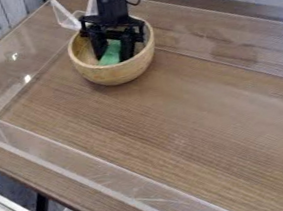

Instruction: Remove the green block from inside the brown bowl and put it on the table

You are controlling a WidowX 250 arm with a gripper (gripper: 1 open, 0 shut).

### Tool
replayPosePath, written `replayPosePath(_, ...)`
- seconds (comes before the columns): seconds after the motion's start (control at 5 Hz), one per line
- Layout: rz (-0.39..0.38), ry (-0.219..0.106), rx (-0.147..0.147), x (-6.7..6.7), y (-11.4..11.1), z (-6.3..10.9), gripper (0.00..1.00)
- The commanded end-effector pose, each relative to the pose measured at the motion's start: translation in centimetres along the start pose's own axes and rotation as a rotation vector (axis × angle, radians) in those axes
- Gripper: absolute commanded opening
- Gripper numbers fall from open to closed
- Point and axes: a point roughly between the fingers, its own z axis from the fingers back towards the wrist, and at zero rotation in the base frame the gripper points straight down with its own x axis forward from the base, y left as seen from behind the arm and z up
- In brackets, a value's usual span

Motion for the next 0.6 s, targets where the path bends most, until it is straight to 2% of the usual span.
replayPosePath(0.0, 0.009, -0.123, 0.002, 0.2, 0.4, 4.8, 0.0)
replayPosePath(0.2, 0.007, -0.159, -0.012, -0.1, 0.2, 6.7, 0.0)
replayPosePath(0.4, 0.004, -0.216, -0.038, -0.7, -0.1, 9.8, 0.0)
